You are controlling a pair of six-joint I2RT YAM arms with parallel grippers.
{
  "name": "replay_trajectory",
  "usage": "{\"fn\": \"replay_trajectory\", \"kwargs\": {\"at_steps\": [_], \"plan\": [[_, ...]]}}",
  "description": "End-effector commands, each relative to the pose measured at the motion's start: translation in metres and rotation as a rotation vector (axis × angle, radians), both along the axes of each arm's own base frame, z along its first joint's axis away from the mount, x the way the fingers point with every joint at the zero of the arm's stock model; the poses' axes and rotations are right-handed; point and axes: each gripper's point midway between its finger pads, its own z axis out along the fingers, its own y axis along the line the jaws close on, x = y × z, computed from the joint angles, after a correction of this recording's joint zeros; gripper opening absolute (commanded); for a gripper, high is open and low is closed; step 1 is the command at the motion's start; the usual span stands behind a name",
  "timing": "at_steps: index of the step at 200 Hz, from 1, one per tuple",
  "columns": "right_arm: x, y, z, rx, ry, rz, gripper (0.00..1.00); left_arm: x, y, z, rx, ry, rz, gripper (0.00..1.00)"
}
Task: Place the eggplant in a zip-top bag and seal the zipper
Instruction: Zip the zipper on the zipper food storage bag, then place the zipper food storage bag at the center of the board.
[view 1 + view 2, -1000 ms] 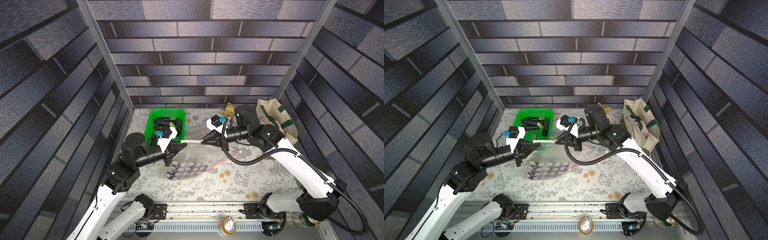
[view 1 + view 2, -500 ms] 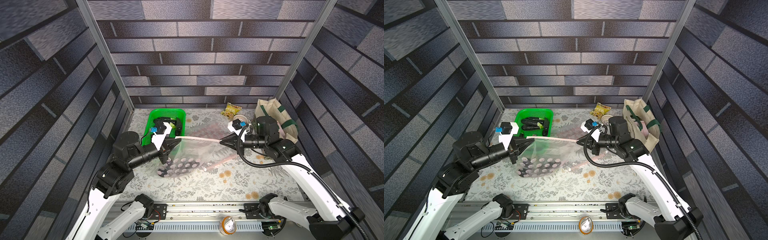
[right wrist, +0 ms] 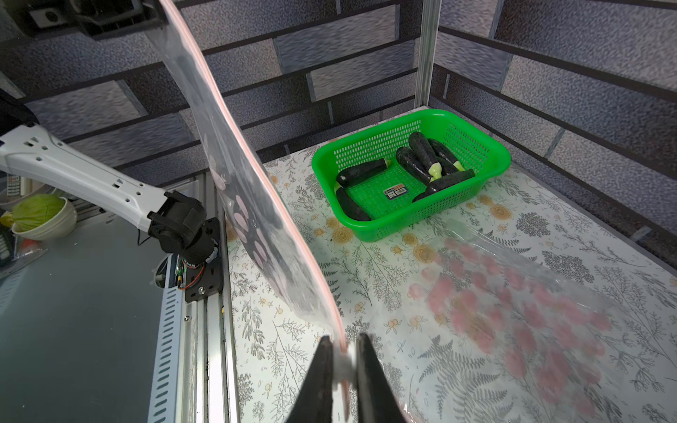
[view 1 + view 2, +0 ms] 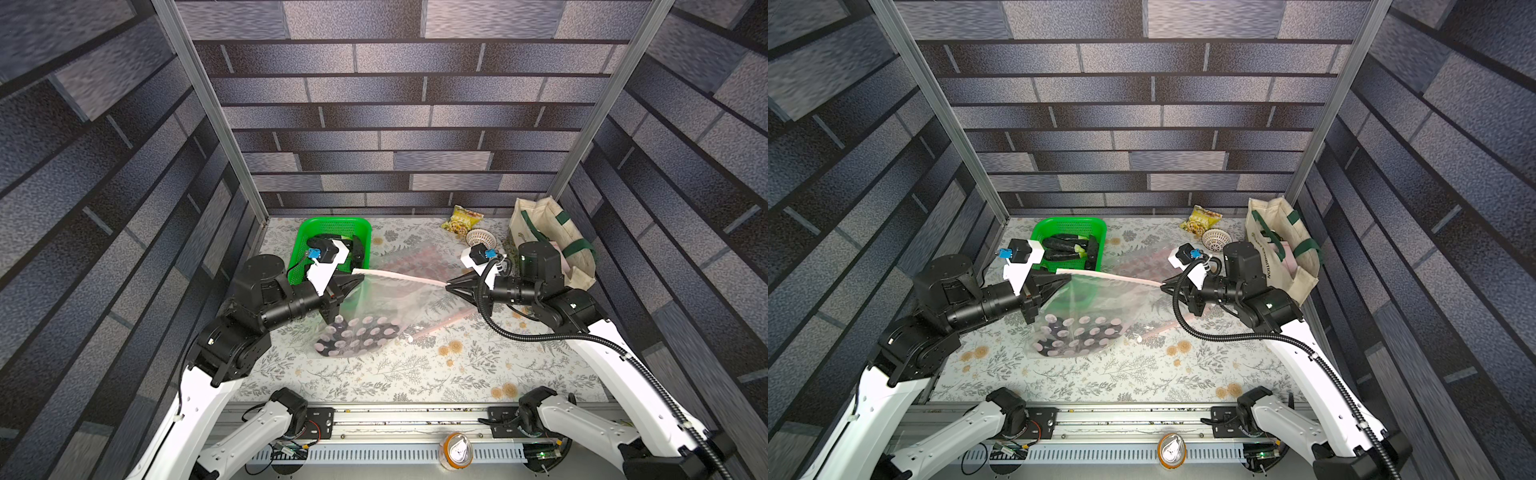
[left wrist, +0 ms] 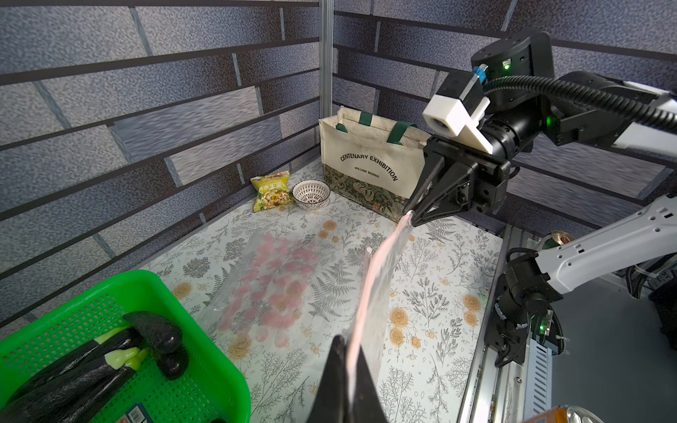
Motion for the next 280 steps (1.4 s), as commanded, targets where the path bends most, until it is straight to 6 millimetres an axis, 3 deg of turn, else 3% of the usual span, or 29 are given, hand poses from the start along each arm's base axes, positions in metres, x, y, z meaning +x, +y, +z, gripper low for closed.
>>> {"fn": "replay_trajectory", "kwargs": {"at_steps": [1,30,76,114,156,174,179,183,189,191,216,250,280], "plan": [[-0.005,0.001,0.020,0.010,-0.004,0.000,0.36,-0.005,-0.006,0.008,0.007,-0.016,-0.054,0.02],[-0.007,0.014,0.050,-0.060,-0.133,-0.009,0.56,-0.006,-0.019,0.005,0.013,-0.017,-0.109,0.02],[-0.015,0.064,0.076,-0.122,-0.210,0.153,0.65,-0.007,-0.029,0.009,0.014,-0.014,-0.164,0.04],[-0.032,0.099,0.069,-0.149,-0.197,0.354,0.70,-0.010,-0.035,0.011,0.002,-0.013,-0.197,0.04],[-0.020,0.119,0.054,-0.199,-0.177,0.413,0.70,-0.019,-0.045,0.010,-0.008,-0.001,-0.283,0.05],[-0.029,0.122,0.049,-0.203,-0.141,0.489,0.63,-0.018,-0.046,0.008,-0.004,0.006,-0.285,0.05],[-0.032,0.121,0.047,-0.209,-0.130,0.510,0.55,-0.018,-0.046,0.008,-0.003,0.005,-0.280,0.06],[-0.035,0.120,0.046,-0.212,-0.125,0.527,0.41,-0.016,-0.046,0.007,-0.001,0.007,-0.272,0.07],[-0.037,0.118,0.045,-0.225,-0.133,0.541,0.07,-0.013,-0.045,0.007,0.001,0.008,-0.253,0.09],[-0.036,0.118,0.045,-0.232,-0.135,0.540,0.00,-0.011,-0.045,0.006,0.002,0.007,-0.244,0.09],[-0.018,0.102,0.048,-0.279,-0.197,0.440,0.00,0.014,-0.034,0.001,0.019,0.016,-0.084,0.29],[0.000,0.065,0.055,-0.272,-0.215,0.289,0.00,0.050,-0.026,-0.022,0.068,0.089,0.086,0.53],[0.029,0.015,0.053,-0.335,-0.230,0.044,0.00,0.097,-0.026,-0.051,0.138,0.131,0.229,0.56]]}}
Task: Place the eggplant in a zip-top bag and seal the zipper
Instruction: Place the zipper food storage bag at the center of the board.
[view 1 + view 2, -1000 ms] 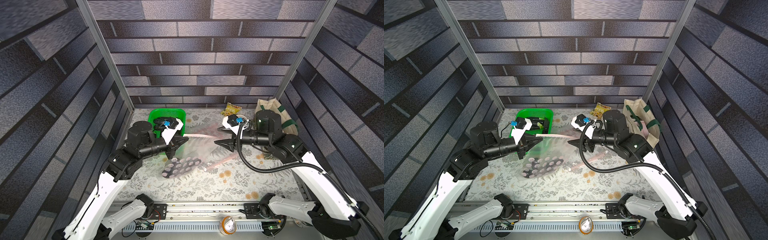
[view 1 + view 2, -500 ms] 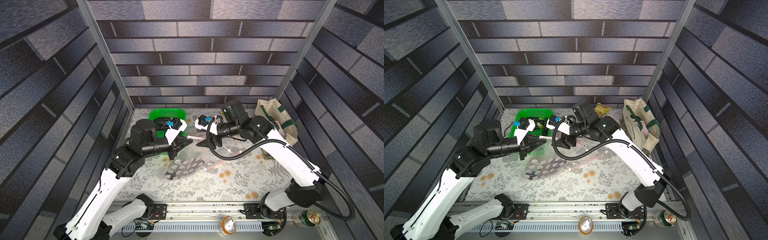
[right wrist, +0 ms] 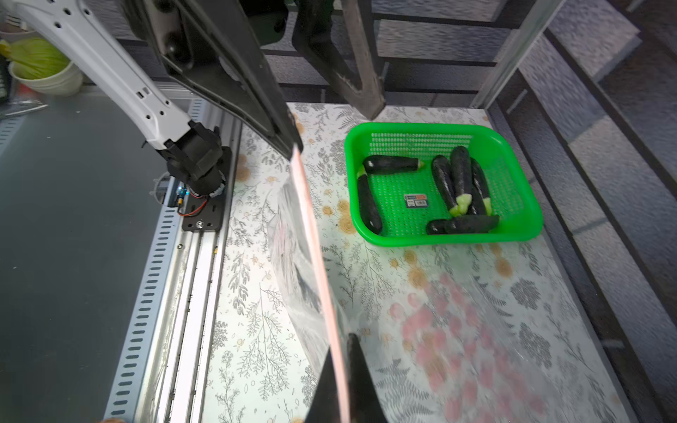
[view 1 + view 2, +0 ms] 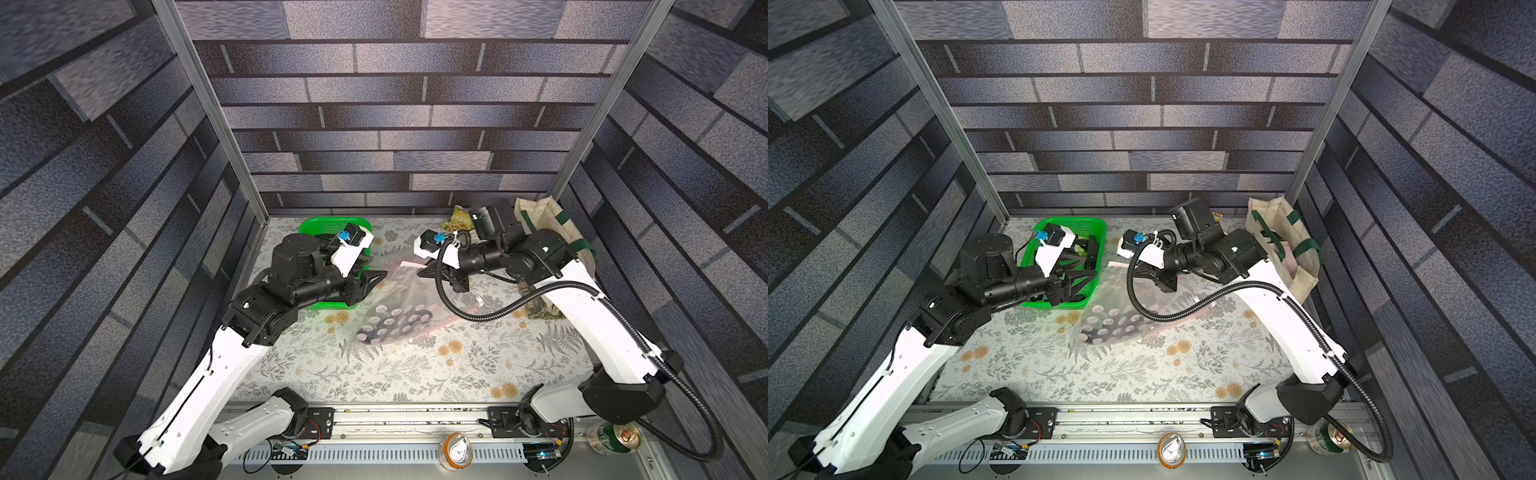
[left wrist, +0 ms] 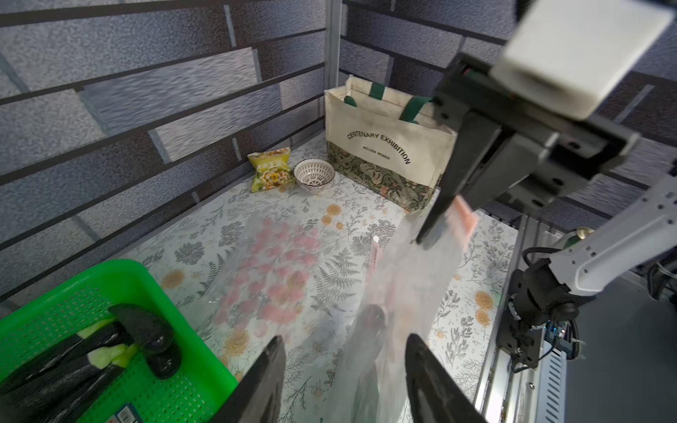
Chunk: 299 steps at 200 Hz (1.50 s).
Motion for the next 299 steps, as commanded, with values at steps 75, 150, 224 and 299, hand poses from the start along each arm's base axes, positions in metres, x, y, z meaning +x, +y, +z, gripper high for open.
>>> {"fn": "replay_trajectory", "kwargs": {"at_steps": [75,150,224,299], "plan": [[0.032,-0.095,-0.001,-0.096,-0.152,-0.451,0.00,0.149,-0.004,-0.129,0.296,0.241,0.314,0.51],[0.039,-0.095,-0.005,-0.093,-0.147,-0.480,0.00,0.204,0.019,-0.243,0.418,0.539,0.413,0.47],[0.076,-0.077,0.009,-0.053,-0.135,-0.534,0.00,0.203,0.080,-0.260,0.434,0.594,0.558,0.47],[0.152,-0.026,0.047,0.051,-0.200,-0.528,0.00,0.198,0.099,-0.187,0.227,0.474,0.639,0.52]]}}
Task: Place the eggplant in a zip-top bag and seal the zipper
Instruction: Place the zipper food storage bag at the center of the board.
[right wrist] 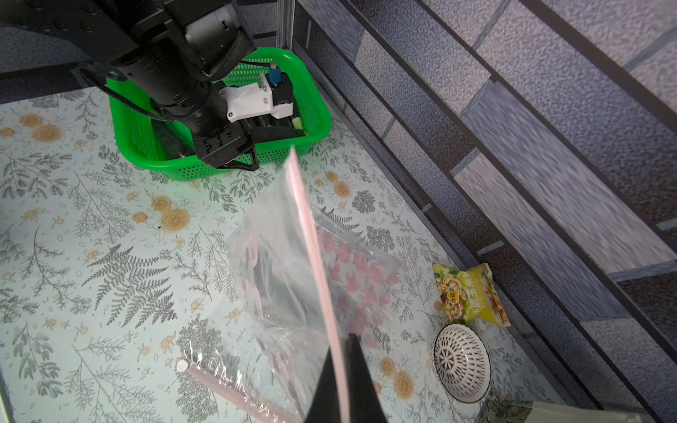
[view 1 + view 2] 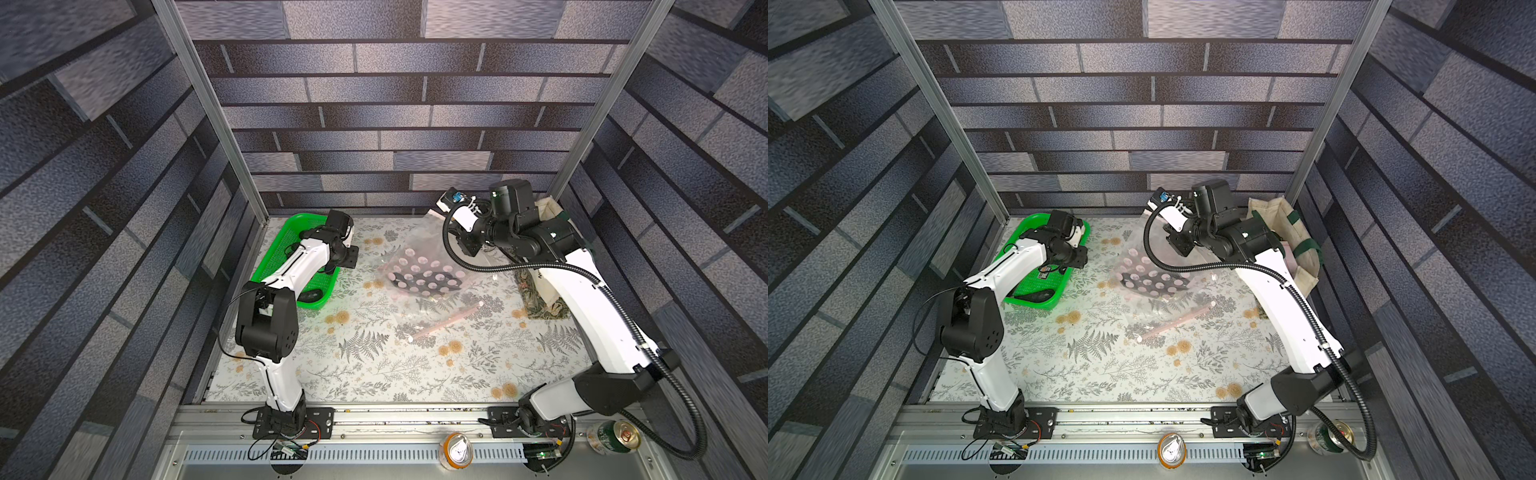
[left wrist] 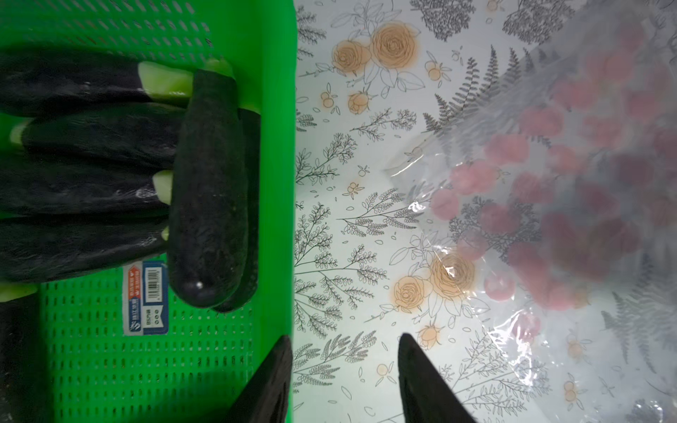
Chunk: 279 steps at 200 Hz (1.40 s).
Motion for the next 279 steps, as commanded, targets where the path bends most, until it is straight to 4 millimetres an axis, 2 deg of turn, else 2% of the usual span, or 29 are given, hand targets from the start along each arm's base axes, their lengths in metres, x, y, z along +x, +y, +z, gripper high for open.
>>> {"fn": "replay_trajectory", "kwargs": {"at_steps": [1,19,34,42,47,51,58,60,67,92,130,167,203,219,229,259,262,268,269,279], "plan": [[0.026,0.017,0.031,0.068,-0.089,-0.008,0.00,-0.006,-0.002,0.049,-0.086,-0.120,0.042,0.52],[0.053,0.028,0.040,0.077,-0.131,-0.027,0.00,-0.012,0.002,0.075,-0.121,-0.195,0.078,0.53],[0.083,0.037,0.040,0.063,-0.166,-0.061,0.00,-0.020,0.006,0.095,-0.150,-0.254,0.102,0.53],[0.099,0.041,0.037,0.051,-0.180,-0.081,0.00,-0.024,0.008,0.103,-0.160,-0.279,0.114,0.54],[0.106,0.043,0.043,0.055,-0.202,-0.091,0.00,-0.026,0.011,0.107,-0.162,-0.293,0.123,0.54],[0.115,0.047,0.036,0.045,-0.198,-0.092,0.00,-0.029,0.012,0.110,-0.166,-0.304,0.127,0.54],[0.123,0.050,0.044,0.053,-0.227,-0.096,0.00,-0.032,0.015,0.115,-0.167,-0.320,0.138,0.54],[0.132,0.056,0.032,0.041,-0.212,-0.096,0.00,-0.034,0.016,0.115,-0.168,-0.323,0.142,0.54],[0.145,0.061,0.026,0.037,-0.219,-0.101,0.00,-0.038,0.019,0.119,-0.171,-0.335,0.149,0.55],[0.179,0.075,0.021,0.035,-0.303,-0.114,0.00,-0.049,0.028,0.126,-0.177,-0.357,0.173,0.55],[0.213,0.088,-0.004,-0.032,-0.397,-0.107,0.00,-0.063,0.036,0.130,-0.171,-0.368,0.191,0.55],[0.229,0.094,-0.008,-0.038,-0.465,-0.107,0.00,-0.074,0.043,0.129,-0.173,-0.383,0.225,0.55],[0.236,0.094,0.013,-0.005,-0.553,-0.117,0.00,-0.078,0.047,0.134,-0.185,-0.401,0.246,0.56],[0.223,0.098,0.013,-0.016,-0.523,-0.074,0.00,-0.080,0.049,0.138,-0.184,-0.415,0.257,0.56],[0.207,0.105,0.013,-0.029,-0.487,-0.026,0.00,-0.082,0.050,0.140,-0.186,-0.423,0.262,0.56],[0.158,0.129,-0.026,-0.197,-0.384,0.122,0.00,-0.086,0.048,0.143,-0.213,-0.431,0.261,0.56],[0.155,0.131,-0.037,-0.214,-0.366,0.134,0.00,-0.087,0.048,0.143,-0.217,-0.430,0.262,0.56],[0.146,0.136,-0.048,-0.230,-0.355,0.155,0.00,-0.088,0.047,0.142,-0.223,-0.429,0.258,0.56],[0.144,0.137,-0.044,-0.227,-0.363,0.157,0.00,-0.088,0.047,0.143,-0.225,-0.430,0.259,0.56],[0.126,0.141,-0.066,-0.243,-0.339,0.205,0.00,-0.090,0.046,0.142,-0.235,-0.427,0.256,0.56]]}}
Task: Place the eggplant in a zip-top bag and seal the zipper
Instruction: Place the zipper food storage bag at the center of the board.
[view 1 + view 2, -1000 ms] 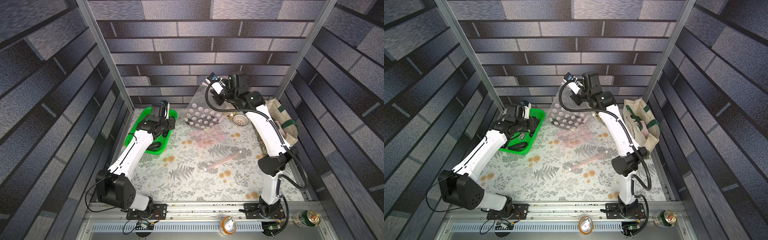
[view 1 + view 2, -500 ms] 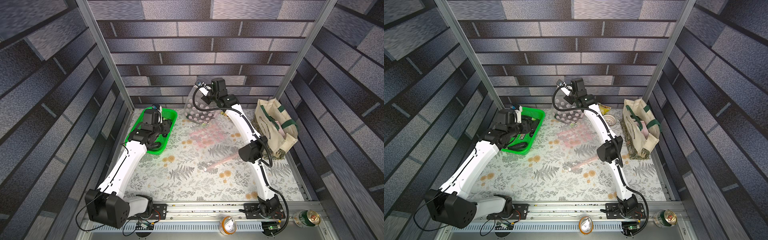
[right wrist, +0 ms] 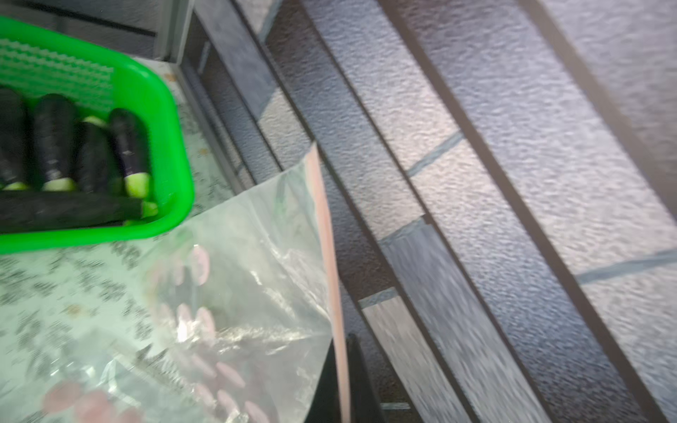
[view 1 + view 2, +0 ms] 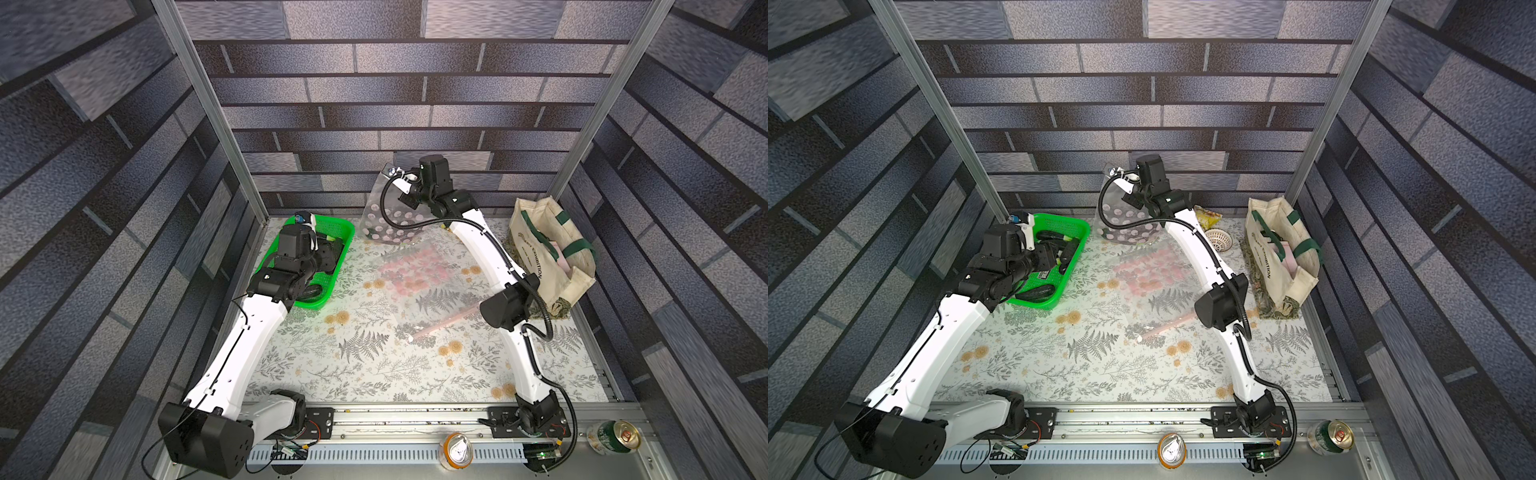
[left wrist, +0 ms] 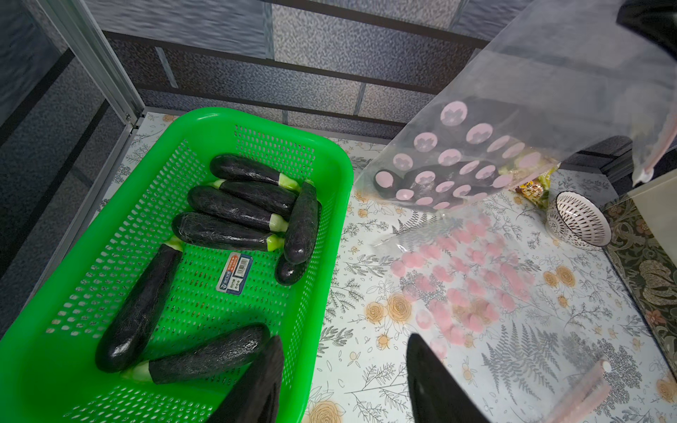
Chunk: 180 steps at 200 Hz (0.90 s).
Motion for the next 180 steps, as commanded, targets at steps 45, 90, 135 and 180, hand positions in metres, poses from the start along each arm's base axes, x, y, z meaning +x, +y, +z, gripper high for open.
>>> {"fn": "replay_trajectory", "kwargs": {"at_steps": [45,90,135,180], "plan": [[-0.141,0.014,-0.093,-0.180,0.235,0.251,0.00,-0.017,-0.003,-0.001,-0.075,0.001,-0.009,0.57],[-0.211,0.012,-0.148,-0.181,0.419,0.319,0.00,-0.026,-0.016,-0.016,-0.138,0.046,-0.033,0.57],[-0.242,0.024,-0.188,-0.122,0.610,0.332,0.10,-0.032,-0.036,-0.036,-0.164,0.093,-0.063,0.57],[-0.261,0.035,-0.173,0.036,0.750,0.338,0.47,-0.038,-0.047,-0.056,-0.185,0.130,-0.059,0.58]]}}
